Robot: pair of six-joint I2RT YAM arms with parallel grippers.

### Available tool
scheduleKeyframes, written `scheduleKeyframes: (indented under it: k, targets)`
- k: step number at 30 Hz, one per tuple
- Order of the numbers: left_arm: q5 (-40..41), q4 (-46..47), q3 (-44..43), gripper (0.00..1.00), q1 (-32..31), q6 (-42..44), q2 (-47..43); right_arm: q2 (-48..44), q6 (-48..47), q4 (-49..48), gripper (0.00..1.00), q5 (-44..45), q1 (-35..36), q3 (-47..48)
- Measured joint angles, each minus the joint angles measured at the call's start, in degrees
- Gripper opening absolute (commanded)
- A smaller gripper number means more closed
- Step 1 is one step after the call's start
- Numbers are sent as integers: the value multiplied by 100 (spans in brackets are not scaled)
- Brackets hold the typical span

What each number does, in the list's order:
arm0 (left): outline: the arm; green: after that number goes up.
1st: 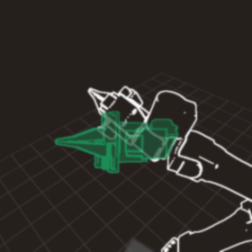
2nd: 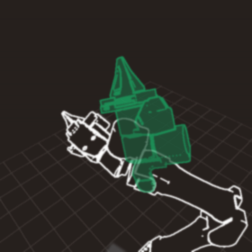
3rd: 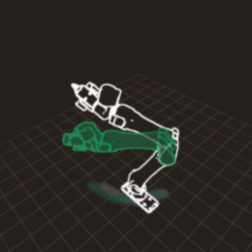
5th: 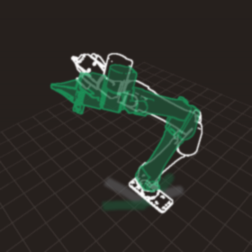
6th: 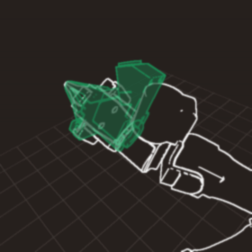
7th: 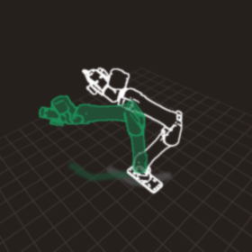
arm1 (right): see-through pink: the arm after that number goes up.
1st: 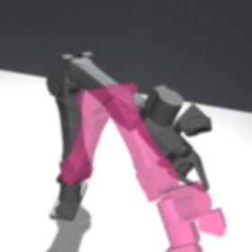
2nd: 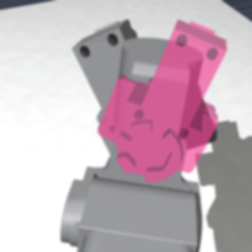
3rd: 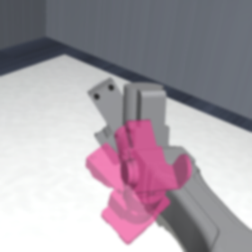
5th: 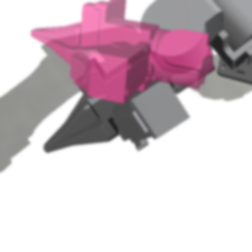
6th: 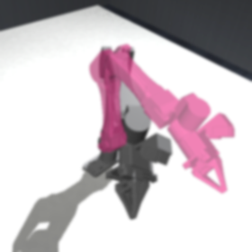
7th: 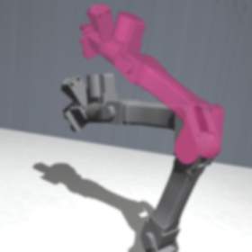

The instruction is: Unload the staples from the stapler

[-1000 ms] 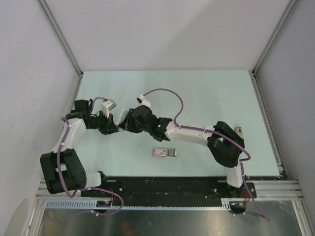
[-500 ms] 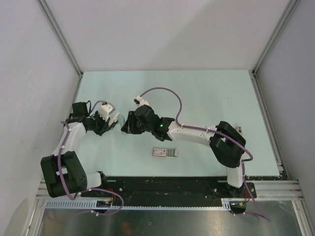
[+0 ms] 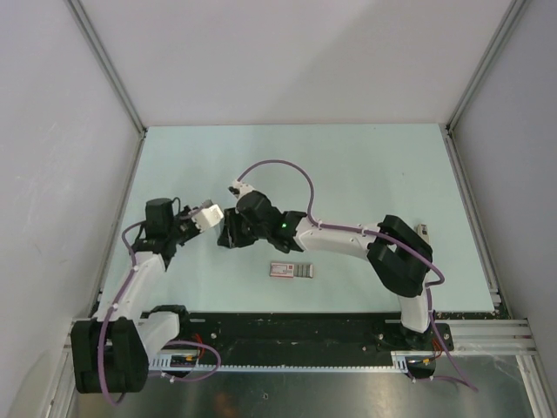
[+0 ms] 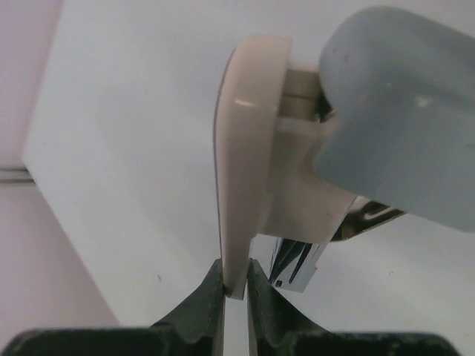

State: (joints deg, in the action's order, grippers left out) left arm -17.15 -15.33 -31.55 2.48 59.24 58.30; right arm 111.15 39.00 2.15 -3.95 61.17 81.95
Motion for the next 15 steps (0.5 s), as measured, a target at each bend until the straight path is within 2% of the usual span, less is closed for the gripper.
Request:
scheduleKeyframes:
  k: [4,12,15]
  targets:
    - [424,424,310,7,-411,166,-275,0,-74,101,0,15,31,-37]
    - [1185,887,835,6,-756,184,-691,0,-157,278,0,151,79,-129]
    - [1333,942,927,11,-804,212,-793,0,-160,308,0,173,92,-138]
